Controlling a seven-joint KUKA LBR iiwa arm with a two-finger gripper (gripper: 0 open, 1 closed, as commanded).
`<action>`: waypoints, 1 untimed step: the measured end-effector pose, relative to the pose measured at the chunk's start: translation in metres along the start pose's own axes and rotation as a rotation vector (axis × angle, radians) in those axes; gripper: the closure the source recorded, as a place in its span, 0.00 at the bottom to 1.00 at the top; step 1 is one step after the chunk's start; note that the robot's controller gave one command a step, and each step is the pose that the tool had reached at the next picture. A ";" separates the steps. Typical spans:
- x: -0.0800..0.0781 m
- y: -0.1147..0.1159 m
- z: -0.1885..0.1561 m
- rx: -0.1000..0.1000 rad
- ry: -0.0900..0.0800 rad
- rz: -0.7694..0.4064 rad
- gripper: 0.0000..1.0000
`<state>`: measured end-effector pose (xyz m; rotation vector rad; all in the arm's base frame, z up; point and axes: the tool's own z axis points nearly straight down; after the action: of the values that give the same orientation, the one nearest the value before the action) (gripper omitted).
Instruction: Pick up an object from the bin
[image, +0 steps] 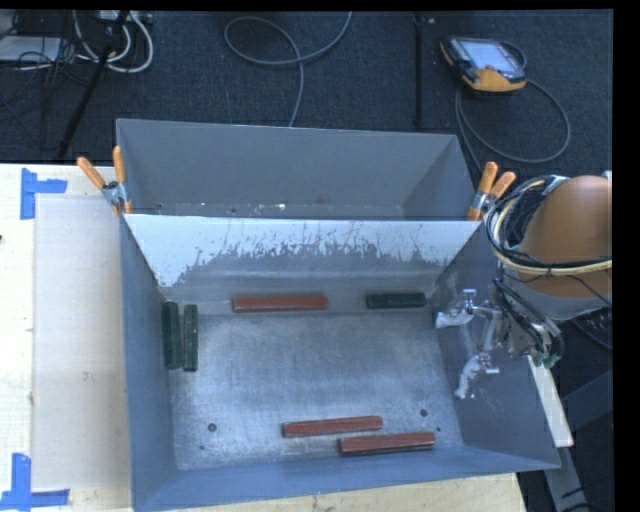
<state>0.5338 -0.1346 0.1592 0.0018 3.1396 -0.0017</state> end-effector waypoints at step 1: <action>0.000 0.000 0.001 0.000 0.002 -0.001 0.00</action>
Offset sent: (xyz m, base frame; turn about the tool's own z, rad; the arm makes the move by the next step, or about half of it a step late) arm -0.0453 0.0372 -0.0892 -0.3232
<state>0.5335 -0.1342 0.1584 0.0002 3.1411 -0.0009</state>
